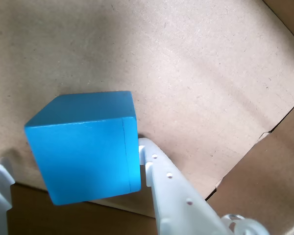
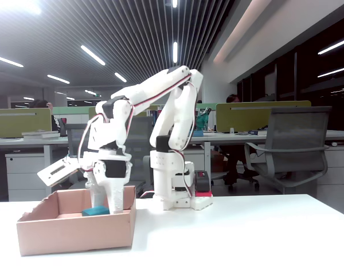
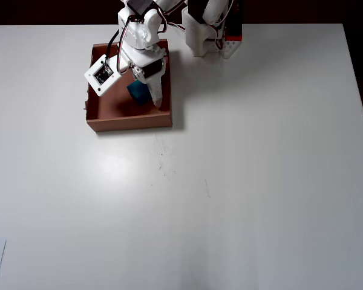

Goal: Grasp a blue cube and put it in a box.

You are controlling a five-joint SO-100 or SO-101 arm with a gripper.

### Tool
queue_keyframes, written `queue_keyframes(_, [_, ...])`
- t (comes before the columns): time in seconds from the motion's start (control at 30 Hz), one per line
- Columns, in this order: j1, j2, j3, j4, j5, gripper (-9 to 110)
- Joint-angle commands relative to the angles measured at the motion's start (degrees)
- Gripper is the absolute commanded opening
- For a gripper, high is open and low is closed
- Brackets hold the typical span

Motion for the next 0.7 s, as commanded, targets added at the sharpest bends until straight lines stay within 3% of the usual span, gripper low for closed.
queue_keyframes(0.0, [0.4, 0.5, -3.1, 0.5, -0.3, 33])
queue_keyframes(0.67, [2.5, 7.5, -19.2, 21.1, -0.5, 33])
